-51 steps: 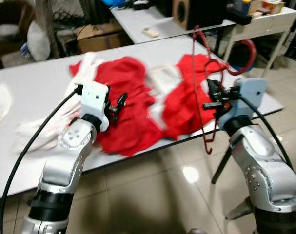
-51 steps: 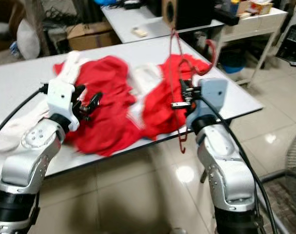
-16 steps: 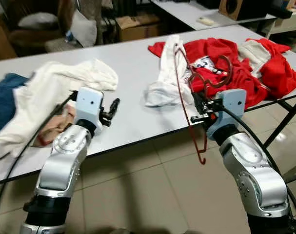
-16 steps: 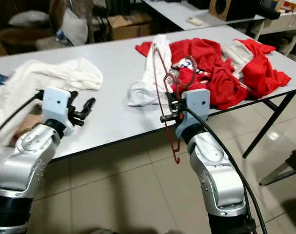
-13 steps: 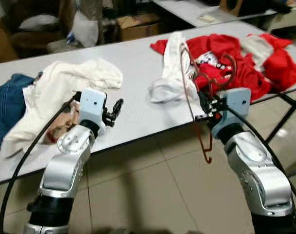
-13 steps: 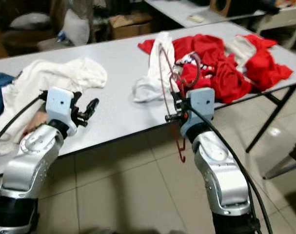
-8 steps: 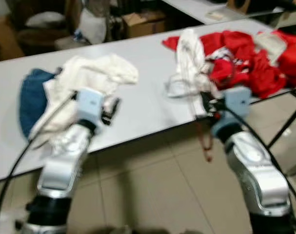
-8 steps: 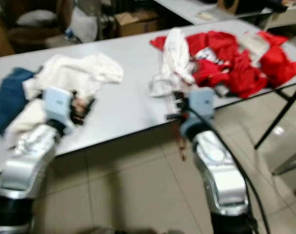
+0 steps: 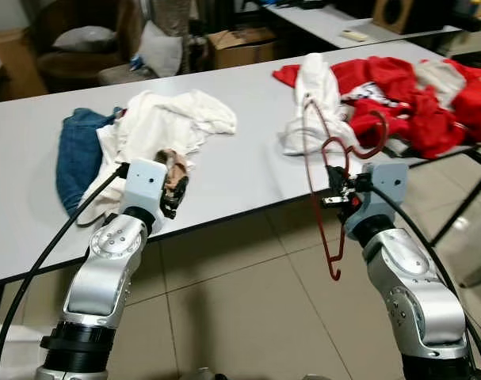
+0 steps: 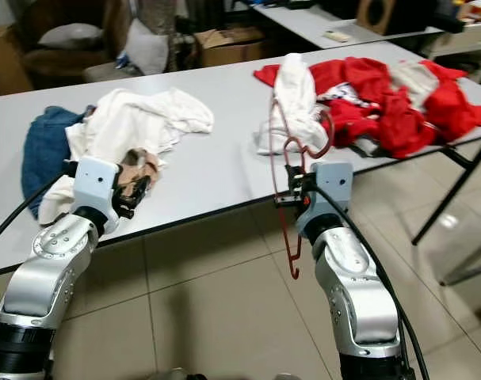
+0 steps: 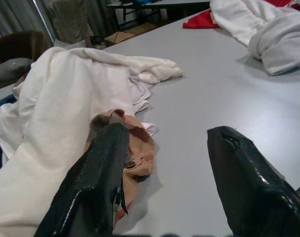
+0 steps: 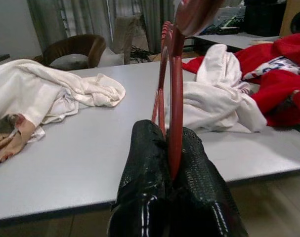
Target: Hang hanger
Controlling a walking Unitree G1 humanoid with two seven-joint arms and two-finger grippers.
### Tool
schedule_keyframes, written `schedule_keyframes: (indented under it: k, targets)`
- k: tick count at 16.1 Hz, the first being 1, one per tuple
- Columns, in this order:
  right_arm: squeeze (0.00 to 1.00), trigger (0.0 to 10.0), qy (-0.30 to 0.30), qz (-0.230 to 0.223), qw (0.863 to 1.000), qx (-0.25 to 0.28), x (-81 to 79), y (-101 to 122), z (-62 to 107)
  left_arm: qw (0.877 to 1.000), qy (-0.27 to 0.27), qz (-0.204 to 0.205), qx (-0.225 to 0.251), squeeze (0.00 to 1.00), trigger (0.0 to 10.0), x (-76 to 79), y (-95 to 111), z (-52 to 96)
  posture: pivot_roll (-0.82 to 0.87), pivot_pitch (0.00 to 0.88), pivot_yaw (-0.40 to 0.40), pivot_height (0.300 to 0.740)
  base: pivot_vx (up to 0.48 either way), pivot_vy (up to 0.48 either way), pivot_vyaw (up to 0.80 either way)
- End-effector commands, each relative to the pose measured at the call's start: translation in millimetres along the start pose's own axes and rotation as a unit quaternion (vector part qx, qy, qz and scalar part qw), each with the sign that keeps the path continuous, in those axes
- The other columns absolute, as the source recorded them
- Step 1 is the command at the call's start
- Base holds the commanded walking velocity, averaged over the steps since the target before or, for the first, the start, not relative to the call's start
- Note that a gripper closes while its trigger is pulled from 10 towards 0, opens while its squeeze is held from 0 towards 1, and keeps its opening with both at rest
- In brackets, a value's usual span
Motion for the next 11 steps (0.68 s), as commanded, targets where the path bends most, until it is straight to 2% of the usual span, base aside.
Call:
schedule_keyframes:
  k: [1, 3, 5, 11]
  targets:
    - [0.0, 10.0, 0.011, 0.003, 1.0, -0.006, -3.8, -5, 1.2, 1.0, 0.01, 0.003, 0.0, 0.0, 10.0, -4.7, 0, 0.5, -0.11, 0.0, 0.063, 0.74, 0.0, 0.0, 0.0]
    - [0.0, 10.0, 0.028, 0.025, 0.999, -0.013, -9.8, -12, 3.7, 0.999, 0.035, 0.006, -0.01, 0.0, 10.0, -15.4, -6, 2.1, -0.11, 0.0, 0.059, 0.74, 0.27, 0.0, 0.0]
    - [0.0, 10.0, 0.034, 0.044, 0.998, -0.01, -10.6, -12, 3.2, 0.999, 0.045, 0.006, -0.012, 0.0, 10.0, -19.4, -7, 2.5, -0.11, 0.0, 0.056, 0.74, 0.298, 0.0, 0.0]
    - [0.0, 10.0, 0.012, 0.06, 0.998, -0.001, -0.6, -9, 1.7, 0.999, 0.037, 0.014, -0.005, 0.0, 10.0, -15.1, -7, 2.2, -0.11, 0.0, 0.055, 0.74, 0.319, 0.0, 0.0]
Point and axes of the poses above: a point about 5 cm out from each wrist's last joint towards the gripper, its own z axis pointing back from the gripper into the wrist, its own y axis along the axis of the wrist's last joint, x = y × z, the point moved 5 cm from there along -z, pointing out of the wrist towards the gripper, and after that the axes turned 7 degrees about z, right-handed, at the moved point
